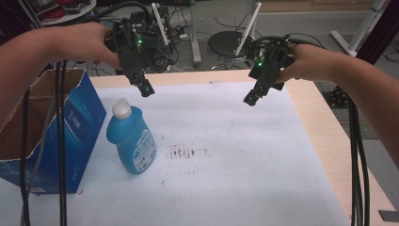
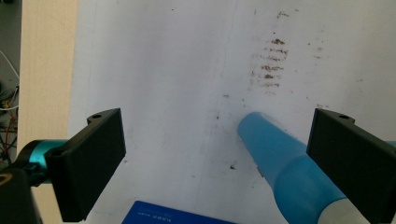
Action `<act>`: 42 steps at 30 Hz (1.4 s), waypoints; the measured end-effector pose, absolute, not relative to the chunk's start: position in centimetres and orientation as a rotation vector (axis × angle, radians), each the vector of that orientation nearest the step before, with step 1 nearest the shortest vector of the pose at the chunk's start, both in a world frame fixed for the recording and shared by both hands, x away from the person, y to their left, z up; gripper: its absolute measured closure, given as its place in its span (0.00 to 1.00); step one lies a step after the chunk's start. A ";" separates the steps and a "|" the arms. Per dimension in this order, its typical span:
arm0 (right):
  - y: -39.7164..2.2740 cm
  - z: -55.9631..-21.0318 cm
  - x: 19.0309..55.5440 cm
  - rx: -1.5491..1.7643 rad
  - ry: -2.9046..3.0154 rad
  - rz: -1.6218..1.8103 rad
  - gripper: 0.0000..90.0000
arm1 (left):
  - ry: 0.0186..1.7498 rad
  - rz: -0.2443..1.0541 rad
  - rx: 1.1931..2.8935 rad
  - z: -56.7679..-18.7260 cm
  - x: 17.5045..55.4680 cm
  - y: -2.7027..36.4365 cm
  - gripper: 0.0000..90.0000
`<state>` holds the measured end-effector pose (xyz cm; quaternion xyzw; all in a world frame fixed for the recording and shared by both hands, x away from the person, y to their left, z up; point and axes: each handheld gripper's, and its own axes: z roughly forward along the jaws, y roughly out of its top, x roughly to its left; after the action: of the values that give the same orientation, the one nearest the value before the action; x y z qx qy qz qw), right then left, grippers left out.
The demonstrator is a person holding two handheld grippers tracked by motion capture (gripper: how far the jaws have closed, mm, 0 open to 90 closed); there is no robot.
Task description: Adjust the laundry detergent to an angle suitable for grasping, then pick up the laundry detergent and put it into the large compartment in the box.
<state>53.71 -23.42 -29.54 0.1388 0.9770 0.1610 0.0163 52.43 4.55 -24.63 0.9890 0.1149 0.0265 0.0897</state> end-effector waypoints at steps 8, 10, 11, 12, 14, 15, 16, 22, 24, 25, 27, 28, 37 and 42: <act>-23.4 -29.2 53.4 0.422 3.030 0.505 0.03 | 0.347 0.084 2.945 -24.5 52.3 4.7 0.05; -23.4 -29.1 53.3 0.419 3.027 0.509 0.03 | 0.344 0.084 2.942 -24.5 52.3 4.6 0.05; -23.4 -29.1 53.3 0.425 3.028 0.504 0.03 | 0.349 0.086 2.944 -24.4 52.3 4.6 0.05; -23.4 -29.1 53.3 0.425 3.028 0.504 0.03 | 0.349 0.086 2.944 -24.4 52.3 4.6 0.05; -23.4 -29.1 53.2 0.419 3.026 0.501 0.03 | 0.347 0.089 2.948 -24.4 52.2 4.5 0.05; -23.4 -29.1 53.2 0.414 3.025 0.507 0.03 | 0.355 0.089 2.947 -24.4 52.1 4.5 0.05; -23.4 -29.0 53.2 0.413 3.024 0.509 0.03 | 0.356 0.090 2.947 -24.3 52.1 4.5 0.05; -23.4 -29.2 53.3 0.412 3.026 0.506 0.03 | 0.410 0.090 2.952 -24.1 52.0 4.5 0.05; -23.5 -29.2 53.2 0.414 3.026 0.498 0.03 | 0.457 0.089 2.946 -23.9 51.9 4.6 0.05; -23.5 -29.1 53.2 0.416 3.026 0.496 0.03 | 0.476 0.086 2.942 -23.7 51.9 4.6 0.05; -23.8 -29.0 53.1 0.423 3.019 0.495 0.03 | 0.559 0.090 2.940 -23.4 51.6 4.6 0.05; -23.8 -29.0 53.1 0.423 3.019 0.495 0.03 | 0.559 0.090 2.940 -23.4 51.6 4.6 0.05; -24.2 -29.0 52.5 0.419 3.012 0.502 0.03 | 0.895 0.030 2.858 -22.3 50.7 4.7 0.05; -24.4 -29.1 52.3 0.431 3.009 0.506 0.03 | 0.994 0.029 2.812 -22.1 50.1 4.8 0.05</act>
<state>52.27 -24.38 -29.06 0.1396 0.9760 0.1642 0.0299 50.12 4.82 -22.06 0.9398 0.3322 0.0098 0.0795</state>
